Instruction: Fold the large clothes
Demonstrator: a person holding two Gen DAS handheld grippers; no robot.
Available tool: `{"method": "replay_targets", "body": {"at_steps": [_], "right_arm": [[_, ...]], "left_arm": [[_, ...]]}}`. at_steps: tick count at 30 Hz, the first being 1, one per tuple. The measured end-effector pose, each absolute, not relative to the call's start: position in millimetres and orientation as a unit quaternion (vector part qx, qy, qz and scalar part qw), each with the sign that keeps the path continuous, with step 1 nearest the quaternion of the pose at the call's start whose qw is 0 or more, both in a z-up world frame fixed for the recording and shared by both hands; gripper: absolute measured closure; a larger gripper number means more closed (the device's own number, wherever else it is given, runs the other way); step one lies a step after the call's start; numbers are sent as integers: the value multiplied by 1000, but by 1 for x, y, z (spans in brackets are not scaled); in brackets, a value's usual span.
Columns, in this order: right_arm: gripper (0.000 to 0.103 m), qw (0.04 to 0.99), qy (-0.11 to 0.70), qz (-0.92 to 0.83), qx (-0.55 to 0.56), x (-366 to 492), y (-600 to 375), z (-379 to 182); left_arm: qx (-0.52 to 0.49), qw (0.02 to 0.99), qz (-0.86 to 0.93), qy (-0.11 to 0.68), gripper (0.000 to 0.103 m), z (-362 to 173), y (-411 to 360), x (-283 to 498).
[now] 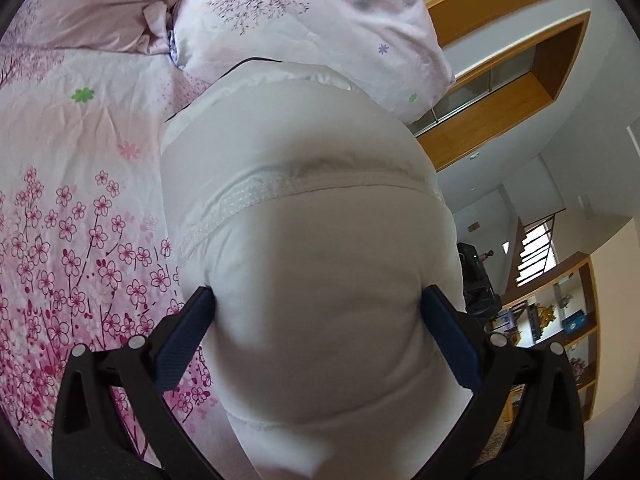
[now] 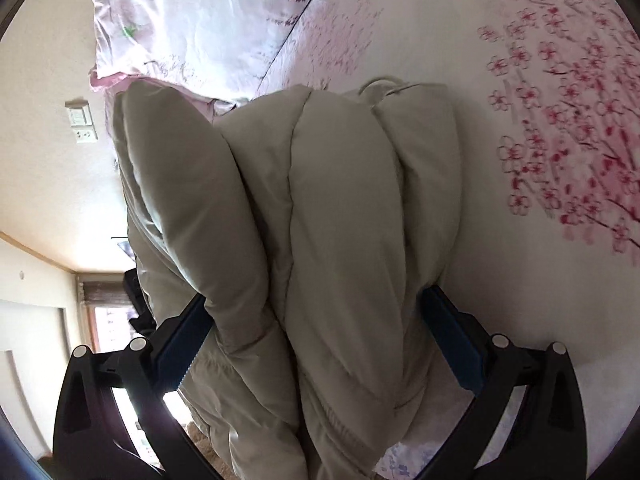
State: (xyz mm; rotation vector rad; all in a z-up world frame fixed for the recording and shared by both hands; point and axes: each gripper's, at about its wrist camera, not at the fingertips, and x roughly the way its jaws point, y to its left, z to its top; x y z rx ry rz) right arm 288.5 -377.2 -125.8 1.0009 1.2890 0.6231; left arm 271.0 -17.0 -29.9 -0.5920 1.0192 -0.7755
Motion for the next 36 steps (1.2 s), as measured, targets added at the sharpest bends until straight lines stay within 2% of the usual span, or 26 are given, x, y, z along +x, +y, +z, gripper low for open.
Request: {"method": "replay_targets", "body": {"at_steps": [10,16,19,23,25,36], "right_arm": [[1,638,574,323,398,303,-356,-122],[1,684,514,330,399,292,-351,-116],[13,673,490,359,421,284,-351,-117],[27,681,454,382,429,275,-351,-116],[31,688,441,386,428,272,-350,-110],[33,705,440,419,366,335,-278,-48]], "left_arm": [[-293,736,-371,485,2,-38,-7,275],[-317,727,-367,486,2,-45,-1,274],[-323,729,-374,474,2,-46,1,271],[-324,730,-390,459,10,-41,4,265],[-323,730,-396,455,12,-38,6,264],[-304,789,-353,401,13,9,64,281]]}}
